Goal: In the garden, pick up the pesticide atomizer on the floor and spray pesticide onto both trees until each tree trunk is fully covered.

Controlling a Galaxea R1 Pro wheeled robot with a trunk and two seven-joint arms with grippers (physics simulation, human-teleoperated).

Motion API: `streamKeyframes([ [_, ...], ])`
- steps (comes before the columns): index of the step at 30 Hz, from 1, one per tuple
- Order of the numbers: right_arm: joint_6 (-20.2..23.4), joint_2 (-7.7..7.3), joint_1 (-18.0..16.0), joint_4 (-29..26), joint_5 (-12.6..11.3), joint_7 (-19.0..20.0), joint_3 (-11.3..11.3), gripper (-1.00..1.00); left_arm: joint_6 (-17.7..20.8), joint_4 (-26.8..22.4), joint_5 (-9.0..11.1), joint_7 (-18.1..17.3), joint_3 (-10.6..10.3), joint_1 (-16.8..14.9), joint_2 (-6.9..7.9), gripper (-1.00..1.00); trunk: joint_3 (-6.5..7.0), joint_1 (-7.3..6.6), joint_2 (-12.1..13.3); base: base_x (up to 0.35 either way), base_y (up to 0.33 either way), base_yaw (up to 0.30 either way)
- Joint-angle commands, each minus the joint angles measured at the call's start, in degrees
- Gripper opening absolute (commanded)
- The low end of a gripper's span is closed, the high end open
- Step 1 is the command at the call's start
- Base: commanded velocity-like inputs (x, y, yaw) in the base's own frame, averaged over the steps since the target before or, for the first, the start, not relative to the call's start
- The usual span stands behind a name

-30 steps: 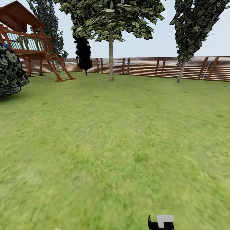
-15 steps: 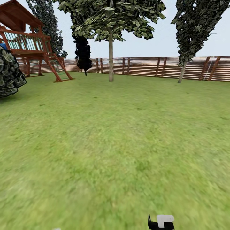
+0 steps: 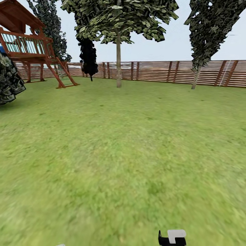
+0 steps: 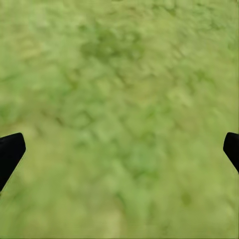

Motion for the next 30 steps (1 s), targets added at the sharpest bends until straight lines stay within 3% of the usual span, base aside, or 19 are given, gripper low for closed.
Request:
streamKeyframes([
  [1,-0.03,0.02,-0.04,0.05,0.59,-0.44,-0.21,1.0,-0.14,0.01,0.3,0.17,-0.48,-0.05,0.01,-1.0,-0.05,0.03,-0.02,0.338,0.0,0.007],
  [8,-0.03,0.02,-0.04,-0.03,0.58,-0.49,-0.21,1.0,-0.14,0.01,0.3,0.17,-0.48,-0.04,0.01,-1.0,-0.05,0.03,-0.02,0.337,0.0,0.12],
  [30,-0.03,0.02,-0.04,-0.03,0.56,-0.51,-0.21,1.0,-0.19,0.01,0.32,0.17,-0.48,0.0,0.01,-1.0,-0.05,0.03,-0.02,0.338,0.0,0.002],
])
